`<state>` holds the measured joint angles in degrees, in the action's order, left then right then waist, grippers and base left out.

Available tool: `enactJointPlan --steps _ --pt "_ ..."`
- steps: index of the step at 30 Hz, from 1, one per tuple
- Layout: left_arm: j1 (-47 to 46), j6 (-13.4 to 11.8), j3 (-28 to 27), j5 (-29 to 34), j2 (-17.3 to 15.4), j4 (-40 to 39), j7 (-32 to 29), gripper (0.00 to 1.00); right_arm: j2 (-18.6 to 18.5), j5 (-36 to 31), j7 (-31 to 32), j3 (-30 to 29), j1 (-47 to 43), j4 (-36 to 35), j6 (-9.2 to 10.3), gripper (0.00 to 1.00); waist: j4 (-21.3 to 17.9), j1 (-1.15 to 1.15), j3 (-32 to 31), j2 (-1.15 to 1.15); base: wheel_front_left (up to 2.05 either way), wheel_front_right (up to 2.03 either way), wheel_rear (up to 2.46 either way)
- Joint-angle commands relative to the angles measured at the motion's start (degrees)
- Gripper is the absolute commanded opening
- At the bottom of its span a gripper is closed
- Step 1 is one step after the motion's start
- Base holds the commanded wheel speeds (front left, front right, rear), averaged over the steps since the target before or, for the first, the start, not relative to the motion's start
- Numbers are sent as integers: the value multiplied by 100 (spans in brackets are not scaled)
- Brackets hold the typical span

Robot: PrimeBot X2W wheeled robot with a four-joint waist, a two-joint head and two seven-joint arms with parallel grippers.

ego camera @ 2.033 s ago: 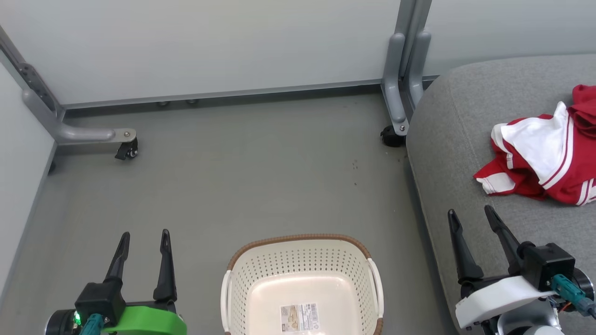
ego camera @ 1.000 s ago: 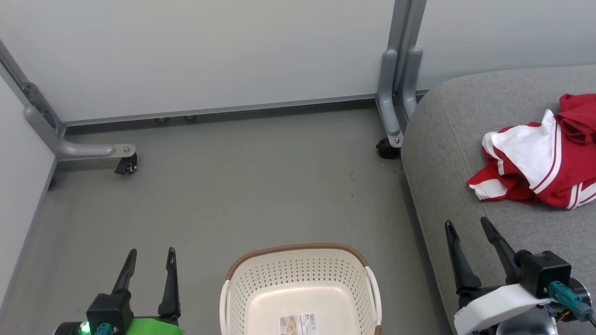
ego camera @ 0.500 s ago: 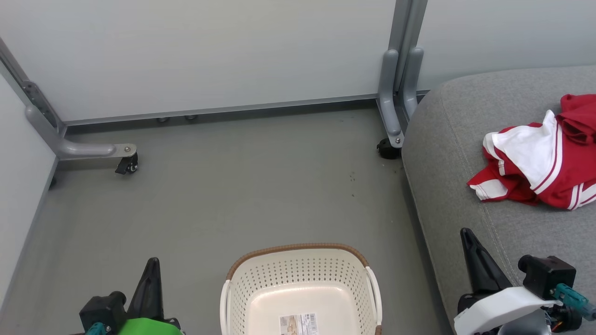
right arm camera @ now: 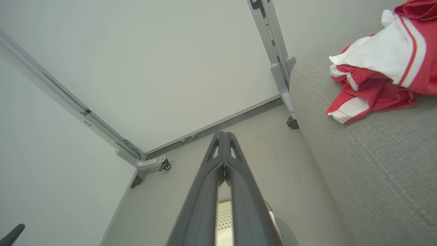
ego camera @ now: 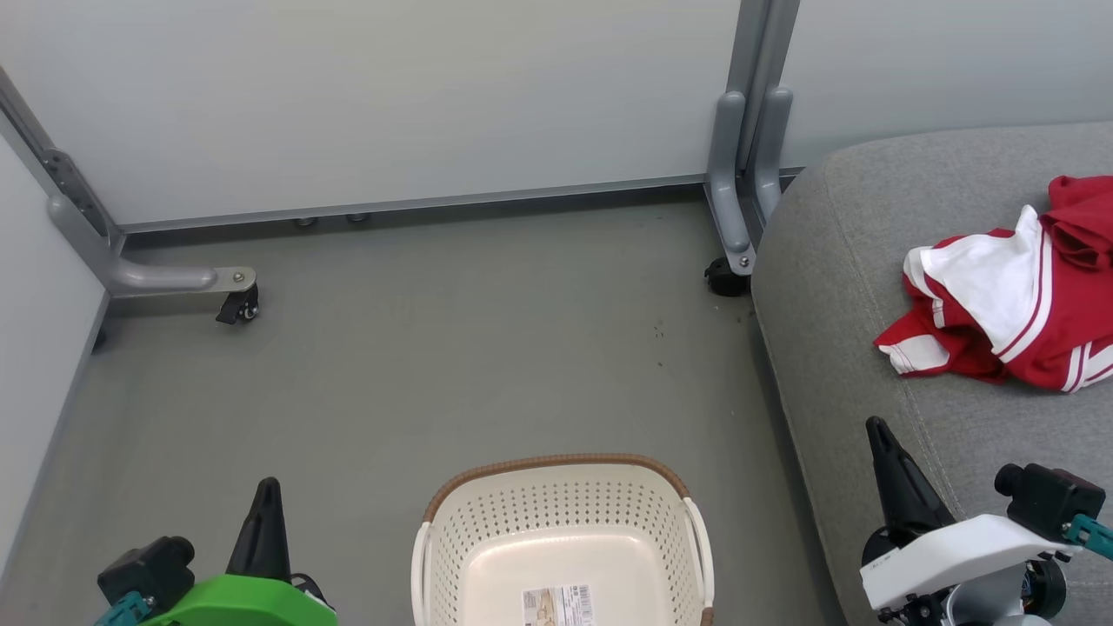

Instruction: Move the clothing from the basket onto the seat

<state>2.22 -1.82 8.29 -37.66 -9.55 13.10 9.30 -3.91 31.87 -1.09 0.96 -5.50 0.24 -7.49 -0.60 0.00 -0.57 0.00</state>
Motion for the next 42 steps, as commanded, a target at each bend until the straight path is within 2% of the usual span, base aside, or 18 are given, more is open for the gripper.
enactJointPlan --steps 1,19,42 --pt "-209 53 -94 -223 5 -73 -46 0 -30 257 8 -18 166 -17 -1 0 1 0 1 0 0 0 0" --pt "-388 277 -444 -1545 168 -37 -428 0 -86 1805 103 -89 430 320 -1 0 11 0 14 0 0 0 0" --pt "-567 513 -810 -2919 341 9 -834 0 -112 3383 241 -205 685 683 -1 0 24 0 31 0 0 0 0"
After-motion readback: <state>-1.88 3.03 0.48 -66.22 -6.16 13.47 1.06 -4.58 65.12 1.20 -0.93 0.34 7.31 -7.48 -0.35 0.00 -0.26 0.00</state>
